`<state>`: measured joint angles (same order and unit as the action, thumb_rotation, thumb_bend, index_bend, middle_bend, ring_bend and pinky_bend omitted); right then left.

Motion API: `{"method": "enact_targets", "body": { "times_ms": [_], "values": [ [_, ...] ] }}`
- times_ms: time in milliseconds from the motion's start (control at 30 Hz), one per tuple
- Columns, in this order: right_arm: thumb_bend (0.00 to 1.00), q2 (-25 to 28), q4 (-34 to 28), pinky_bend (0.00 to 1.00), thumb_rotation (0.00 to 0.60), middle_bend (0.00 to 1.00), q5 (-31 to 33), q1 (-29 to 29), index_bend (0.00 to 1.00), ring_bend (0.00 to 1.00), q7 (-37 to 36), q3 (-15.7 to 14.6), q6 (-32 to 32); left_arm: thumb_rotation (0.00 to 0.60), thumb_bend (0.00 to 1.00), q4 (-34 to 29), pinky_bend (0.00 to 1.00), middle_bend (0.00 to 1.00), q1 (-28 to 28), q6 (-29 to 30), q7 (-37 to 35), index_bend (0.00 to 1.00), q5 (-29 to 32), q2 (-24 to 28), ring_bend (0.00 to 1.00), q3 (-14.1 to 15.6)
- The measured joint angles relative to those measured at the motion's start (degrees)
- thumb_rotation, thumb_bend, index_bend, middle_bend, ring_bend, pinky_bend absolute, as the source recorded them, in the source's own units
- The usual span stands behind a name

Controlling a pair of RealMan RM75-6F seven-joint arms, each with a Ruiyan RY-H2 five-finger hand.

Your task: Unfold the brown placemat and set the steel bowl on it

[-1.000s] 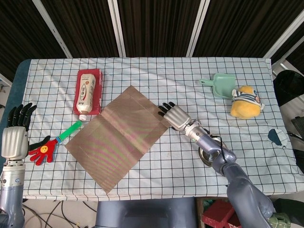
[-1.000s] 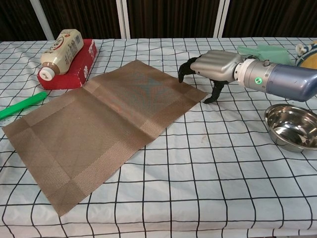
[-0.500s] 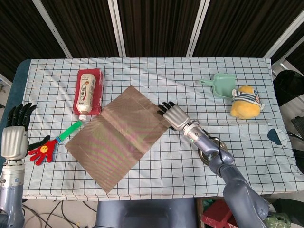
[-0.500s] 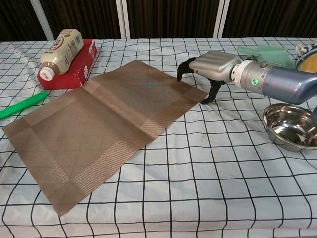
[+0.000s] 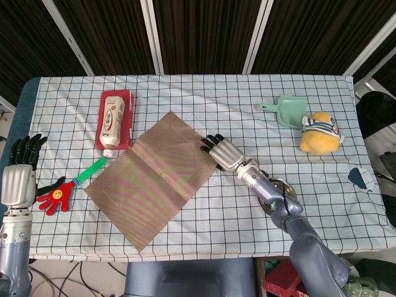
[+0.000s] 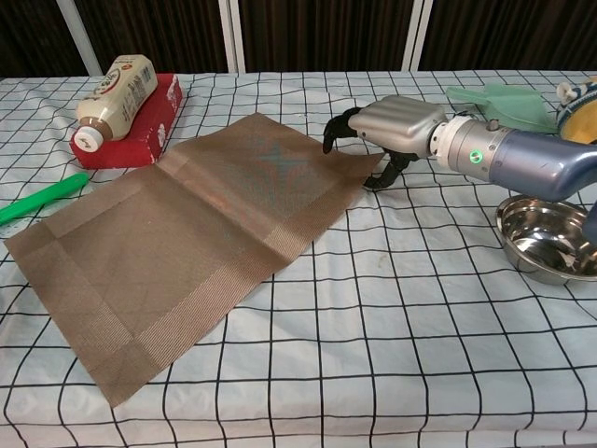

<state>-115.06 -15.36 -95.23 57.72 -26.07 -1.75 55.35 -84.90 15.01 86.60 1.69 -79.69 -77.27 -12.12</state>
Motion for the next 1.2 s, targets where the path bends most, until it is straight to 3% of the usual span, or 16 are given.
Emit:
{"method": "enact_targets", "body": {
  "times_ms": [233, 533, 1200],
  "values": [
    [0.35, -0.1, 0.2, 0.20, 0.600, 0.13, 0.8, 0.0, 0.39, 0.11, -0.3, 0.6, 0.3, 0.600, 0.06, -0.1, 0.00, 0.07, 0.0, -0.2, -0.2, 0.11, 0.1, 0.0, 0.00, 0.0],
    [0.35, 0.3, 0.1, 0.20, 0.600, 0.24, 1.7, -0.5, 0.55, 0.11, -0.2, 1.1, 0.8, 0.600, 0.06, -0.3, 0.00, 0.07, 0.1, -0.6, -0.1, 0.11, 0.3, 0.0, 0.00, 0.1],
    [0.45, 1.6, -1.4, 0.20, 0.600, 0.30, 1.5, -1.3, 0.64, 0.12, 0.0, 0.6, 3.2, 0.600, 0.06, -0.7, 0.00, 0.07, 0.1, -0.9, -0.2, 0.11, 0.3, 0.2, 0.00, 0.2]
  ]
}}
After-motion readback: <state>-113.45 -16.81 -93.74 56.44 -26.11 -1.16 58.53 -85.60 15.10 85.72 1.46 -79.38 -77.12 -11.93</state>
